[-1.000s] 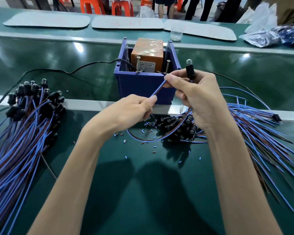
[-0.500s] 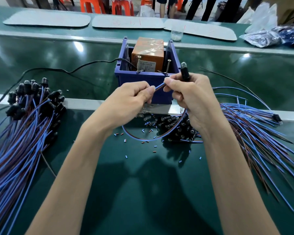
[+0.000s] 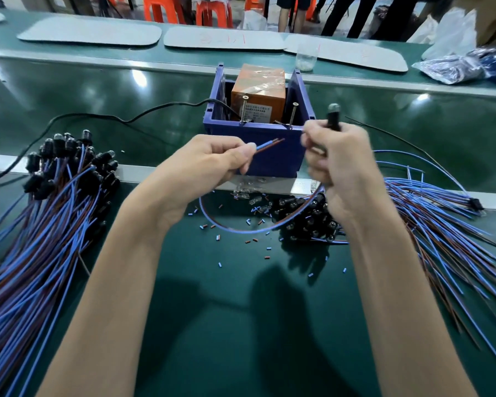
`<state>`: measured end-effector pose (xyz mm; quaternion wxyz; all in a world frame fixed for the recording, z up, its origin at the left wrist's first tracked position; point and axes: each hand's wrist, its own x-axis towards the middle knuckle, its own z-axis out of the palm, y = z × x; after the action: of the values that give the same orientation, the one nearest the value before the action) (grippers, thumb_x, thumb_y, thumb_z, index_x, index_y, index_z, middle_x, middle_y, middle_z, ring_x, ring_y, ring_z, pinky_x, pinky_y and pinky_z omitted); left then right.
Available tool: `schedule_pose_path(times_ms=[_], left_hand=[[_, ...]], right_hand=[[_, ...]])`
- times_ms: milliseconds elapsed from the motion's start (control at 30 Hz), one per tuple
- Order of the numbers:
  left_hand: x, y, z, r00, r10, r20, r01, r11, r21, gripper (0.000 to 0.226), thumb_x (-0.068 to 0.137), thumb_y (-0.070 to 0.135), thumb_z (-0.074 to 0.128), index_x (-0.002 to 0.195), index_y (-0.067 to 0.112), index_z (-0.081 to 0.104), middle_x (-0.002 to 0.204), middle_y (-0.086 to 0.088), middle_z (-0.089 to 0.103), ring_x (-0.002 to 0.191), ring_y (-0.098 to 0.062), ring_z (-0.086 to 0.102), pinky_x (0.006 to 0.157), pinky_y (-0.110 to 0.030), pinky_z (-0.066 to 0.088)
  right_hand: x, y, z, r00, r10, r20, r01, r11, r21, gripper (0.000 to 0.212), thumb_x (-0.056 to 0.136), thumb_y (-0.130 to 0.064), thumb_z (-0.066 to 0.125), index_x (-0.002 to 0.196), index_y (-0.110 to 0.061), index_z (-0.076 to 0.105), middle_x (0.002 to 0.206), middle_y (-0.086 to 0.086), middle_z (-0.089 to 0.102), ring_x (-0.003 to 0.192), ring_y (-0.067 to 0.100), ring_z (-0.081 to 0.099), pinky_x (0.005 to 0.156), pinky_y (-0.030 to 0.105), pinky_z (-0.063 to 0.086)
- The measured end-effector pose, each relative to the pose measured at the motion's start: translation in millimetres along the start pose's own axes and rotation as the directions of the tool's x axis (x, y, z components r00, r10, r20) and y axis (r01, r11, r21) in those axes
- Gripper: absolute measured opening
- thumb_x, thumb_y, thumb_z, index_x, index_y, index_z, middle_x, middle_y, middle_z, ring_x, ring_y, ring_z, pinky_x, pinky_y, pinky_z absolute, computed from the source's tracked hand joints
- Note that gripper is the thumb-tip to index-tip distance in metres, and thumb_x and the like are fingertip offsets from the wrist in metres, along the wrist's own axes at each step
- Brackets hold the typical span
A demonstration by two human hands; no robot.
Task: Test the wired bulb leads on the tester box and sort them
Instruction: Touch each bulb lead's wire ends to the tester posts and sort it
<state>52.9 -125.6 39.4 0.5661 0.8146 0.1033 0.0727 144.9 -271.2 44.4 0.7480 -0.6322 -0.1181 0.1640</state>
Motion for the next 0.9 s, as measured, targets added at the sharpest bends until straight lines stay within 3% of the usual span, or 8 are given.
schedule_pose_path(times_ms=[67, 167, 333, 767, 900], left_hand=[[-0.1, -1.9, -4.9, 0.998, -0.043, -0.041, 0.04, 0.996, -0.075, 0.038, 0.098, 0.029, 0.049, 0.062, 0.018, 0.047, 0.049, 0.009, 0.025, 0.043, -0.005, 0.019, 0.039, -0.014, 0.017], [2.1, -0.8, 0.1, 0.996, -0.057, -0.065, 0.045, 0.984, -0.171, 0.037, 0.1, 0.027, 0.046, 0.065, 0.017, 0.045, 0.047, 0.013, 0.023, 0.04, -0.003, 0.017, 0.037, -0.013, 0.015], [5.1, 1.8, 11.0, 0.996, -0.07, -0.047, 0.062, 0.987, -0.147, 0.038, 0.1, 0.03, 0.046, 0.064, 0.017, 0.047, 0.044, 0.013, 0.024, 0.04, -0.004, 0.018, 0.036, -0.013, 0.016], [5.4, 2.1, 7.7, 0.993, -0.088, -0.074, 0.072, 0.979, -0.192, 0.037, 0.1, 0.029, 0.046, 0.066, 0.016, 0.048, 0.043, 0.015, 0.024, 0.037, -0.001, 0.018, 0.035, -0.012, 0.017], [7.5, 1.3, 10.2, 0.989, -0.113, -0.1, 0.085, 0.966, -0.245, 0.035, 0.101, 0.029, 0.045, 0.068, 0.017, 0.051, 0.045, 0.015, 0.025, 0.039, -0.002, 0.018, 0.037, -0.014, 0.015]], right_hand=[[2.5, -1.7, -6.5, 0.999, -0.016, -0.048, 0.018, 0.999, 0.049, 0.027, 0.096, -0.004, 0.047, 0.071, -0.013, 0.046, 0.063, 0.001, 0.039, 0.035, 0.001, 0.022, 0.032, 0.013, 0.016], [0.3, 0.5, -1.0, 0.999, -0.011, -0.034, 0.012, 0.999, 0.034, 0.022, 0.096, -0.006, 0.051, 0.074, -0.011, 0.051, 0.063, -0.001, 0.049, 0.035, 0.001, 0.024, 0.033, 0.013, 0.018], [-5.6, 0.0, 5.5, 0.999, 0.004, 0.049, 0.003, 0.991, -0.136, 0.011, 0.091, -0.006, 0.059, 0.081, -0.011, 0.058, 0.059, -0.004, 0.061, 0.033, 0.0, 0.027, 0.035, 0.011, 0.022], [-4.5, -0.9, -1.7, 0.996, 0.003, 0.093, 0.019, 0.973, -0.23, 0.016, 0.088, -0.006, 0.063, 0.074, -0.013, 0.063, 0.064, -0.001, 0.065, 0.034, 0.001, 0.031, 0.037, 0.01, 0.024], [-2.5, 2.1, -2.5, 0.994, -0.016, 0.11, 0.051, 0.945, -0.324, 0.018, 0.084, -0.008, 0.067, 0.07, -0.018, 0.065, 0.062, -0.008, 0.062, 0.046, -0.001, 0.04, 0.045, 0.009, 0.028]])
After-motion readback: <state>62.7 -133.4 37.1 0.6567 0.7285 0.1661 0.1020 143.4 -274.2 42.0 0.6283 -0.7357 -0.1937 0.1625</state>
